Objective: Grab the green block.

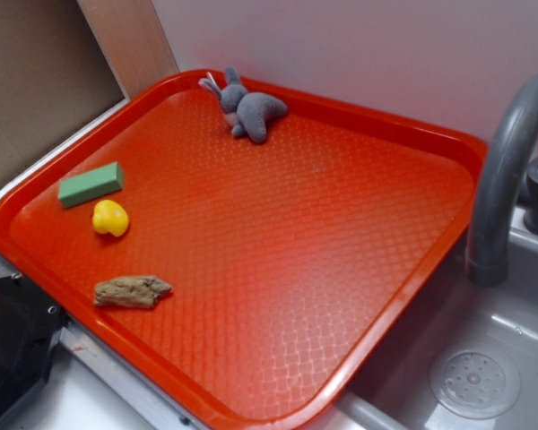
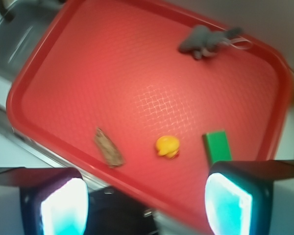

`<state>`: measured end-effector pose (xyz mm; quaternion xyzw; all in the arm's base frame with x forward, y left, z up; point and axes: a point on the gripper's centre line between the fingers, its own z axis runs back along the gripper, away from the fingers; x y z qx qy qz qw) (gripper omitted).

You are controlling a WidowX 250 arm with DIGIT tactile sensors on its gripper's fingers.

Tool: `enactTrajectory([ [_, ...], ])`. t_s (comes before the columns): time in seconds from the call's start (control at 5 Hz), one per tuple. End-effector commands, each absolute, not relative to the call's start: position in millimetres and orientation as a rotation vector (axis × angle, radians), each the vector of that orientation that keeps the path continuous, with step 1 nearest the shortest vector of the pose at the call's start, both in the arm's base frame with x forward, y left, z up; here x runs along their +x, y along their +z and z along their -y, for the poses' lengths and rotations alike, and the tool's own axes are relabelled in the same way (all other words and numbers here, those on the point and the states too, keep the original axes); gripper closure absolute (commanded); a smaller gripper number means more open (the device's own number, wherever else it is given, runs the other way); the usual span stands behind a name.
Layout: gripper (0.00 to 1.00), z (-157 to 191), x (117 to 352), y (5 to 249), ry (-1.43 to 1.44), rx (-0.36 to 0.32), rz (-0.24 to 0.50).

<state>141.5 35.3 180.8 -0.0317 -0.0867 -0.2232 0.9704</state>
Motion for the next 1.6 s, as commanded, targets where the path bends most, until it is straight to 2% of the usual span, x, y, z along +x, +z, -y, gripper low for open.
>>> enactTrajectory([
  [0.0,0.00,-110.3,181.5,127.0,-0.425,0.000,0.156],
  [0.4,0.00,-114.2,201.4,83.4,-0.450,0.073,0.069],
  [0.6,0.00,-107.7,202.1,61.2,-0.478,0.069,0.017],
  [1.0,0.00,-98.0,196.4,35.1,-0.541,0.047,-0.038],
  [1.4,0.00,-97.7,196.1,9.3,-0.556,0.070,-0.101],
])
